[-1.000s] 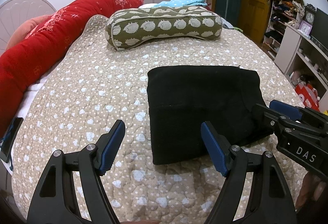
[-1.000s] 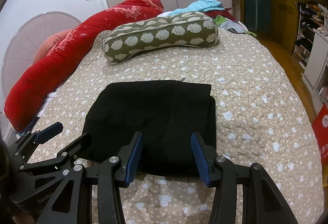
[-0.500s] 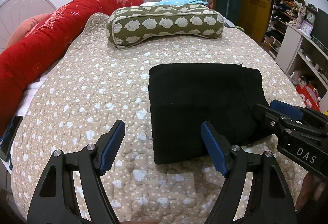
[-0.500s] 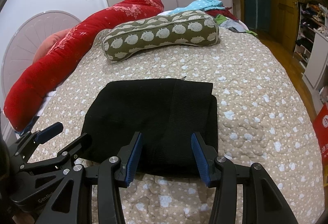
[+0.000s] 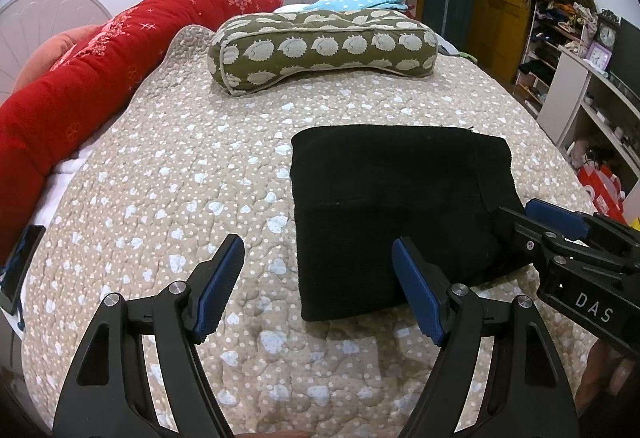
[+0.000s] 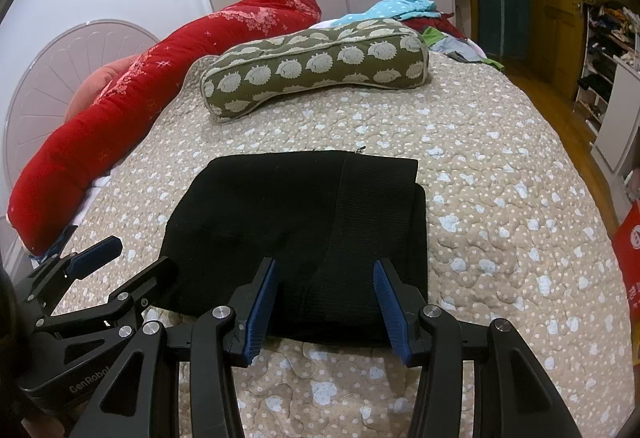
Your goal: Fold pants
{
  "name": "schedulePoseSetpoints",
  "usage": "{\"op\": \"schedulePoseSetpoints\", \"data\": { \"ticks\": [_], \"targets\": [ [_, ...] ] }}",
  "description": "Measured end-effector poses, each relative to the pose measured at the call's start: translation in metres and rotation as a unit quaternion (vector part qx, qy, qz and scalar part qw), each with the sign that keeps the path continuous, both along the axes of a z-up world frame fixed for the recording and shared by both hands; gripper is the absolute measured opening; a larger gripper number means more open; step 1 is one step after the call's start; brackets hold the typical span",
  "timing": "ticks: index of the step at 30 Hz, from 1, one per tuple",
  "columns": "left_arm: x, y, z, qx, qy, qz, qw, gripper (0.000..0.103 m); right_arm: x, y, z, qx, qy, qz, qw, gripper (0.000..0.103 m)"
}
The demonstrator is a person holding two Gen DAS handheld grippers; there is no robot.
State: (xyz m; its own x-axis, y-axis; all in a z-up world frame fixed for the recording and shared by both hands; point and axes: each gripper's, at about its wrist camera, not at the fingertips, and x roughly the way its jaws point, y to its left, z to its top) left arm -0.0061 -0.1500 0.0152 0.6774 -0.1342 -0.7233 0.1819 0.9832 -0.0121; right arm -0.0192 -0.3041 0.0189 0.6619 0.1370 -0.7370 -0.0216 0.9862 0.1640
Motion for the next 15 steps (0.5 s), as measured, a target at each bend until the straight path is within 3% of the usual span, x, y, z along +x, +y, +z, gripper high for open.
{"op": "schedulePoseSetpoints", "data": {
  "ticks": [9,15],
  "targets": [
    [0.001,-0.008,0.013,-0.004,-0.016,-0.017,0.9997,0.077,-0.004,-0.008,0.004,0.001,-0.004,-0.005,1.000,0.048],
    [0.000,-0.015,0.018,-0.009,-0.022,-0.031,0.9992,0.077,-0.007,-0.046,0.012,-0.005,-0.012,-0.045,0.999,0.048]
  ]
}}
